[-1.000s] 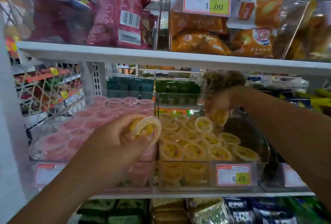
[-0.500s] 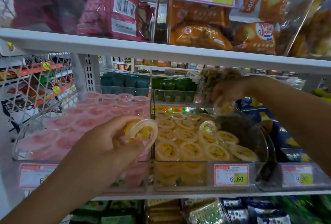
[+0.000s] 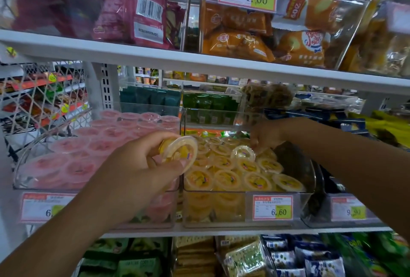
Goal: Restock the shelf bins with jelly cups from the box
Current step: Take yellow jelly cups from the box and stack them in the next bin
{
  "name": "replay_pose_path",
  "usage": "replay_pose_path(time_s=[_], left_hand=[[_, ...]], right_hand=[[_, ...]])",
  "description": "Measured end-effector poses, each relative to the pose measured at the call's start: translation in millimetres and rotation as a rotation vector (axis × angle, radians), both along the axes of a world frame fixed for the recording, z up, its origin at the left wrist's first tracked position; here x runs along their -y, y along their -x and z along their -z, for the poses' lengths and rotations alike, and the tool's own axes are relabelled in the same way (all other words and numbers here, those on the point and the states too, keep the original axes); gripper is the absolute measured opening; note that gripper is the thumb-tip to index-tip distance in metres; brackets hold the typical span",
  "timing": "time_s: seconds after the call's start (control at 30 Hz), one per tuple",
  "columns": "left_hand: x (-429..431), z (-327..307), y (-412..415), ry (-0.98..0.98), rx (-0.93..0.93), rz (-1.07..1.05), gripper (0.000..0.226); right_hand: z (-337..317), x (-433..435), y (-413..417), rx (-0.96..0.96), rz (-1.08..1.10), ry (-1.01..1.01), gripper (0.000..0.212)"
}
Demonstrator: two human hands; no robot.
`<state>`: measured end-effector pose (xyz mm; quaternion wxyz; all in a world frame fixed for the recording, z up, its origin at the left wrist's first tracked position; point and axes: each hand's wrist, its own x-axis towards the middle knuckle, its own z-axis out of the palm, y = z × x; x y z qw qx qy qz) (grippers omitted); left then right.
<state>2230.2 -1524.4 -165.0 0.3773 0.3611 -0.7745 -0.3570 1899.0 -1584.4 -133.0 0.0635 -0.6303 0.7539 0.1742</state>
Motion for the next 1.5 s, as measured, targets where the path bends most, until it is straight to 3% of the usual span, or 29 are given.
replay_pose_path(time_s=[0.13, 0.23, 0.43, 0.63, 0.97, 1.23, 1.37, 1.5], left_hand=[[0, 1, 0, -0.004, -0.006, 0.0, 0.018], [0, 3, 1, -0.019, -0.02, 0.007, 0.02], [0, 2, 0, -0.021, -0.018, 0.025, 0.02], [1, -1, 0, 0.001, -0.023, 0.015, 0.021], [-1, -1, 4, -0.007, -0.032, 0.023, 0.021], [-1, -4, 3, 0.028, 0.011, 0.017, 0.021], [-1, -5, 0, 0.025, 0.008, 0.008, 0.022], [0, -4, 3, 0.03, -0.001, 0.006, 0.021]], right_hand=[[-17, -13, -2, 0.335, 0.117, -0.036, 0.025], [-17, -19, -3, 0.415, 0.127, -0.028, 0.016], [1, -16, -3, 0.243, 0.088, 0.225, 0.022], [16, -7, -6, 0.067, 0.023, 0.202, 0.029], [4, -19, -8, 0.375, 0.127, 0.119, 0.052], [7, -22, -11, 0.341, 0.168, 0.081, 0.062], [-6, -23, -9, 0.436, 0.175, 0.04, 0.063], [-5, -24, -18, 0.223, 0.01, 0.105, 0.047]])
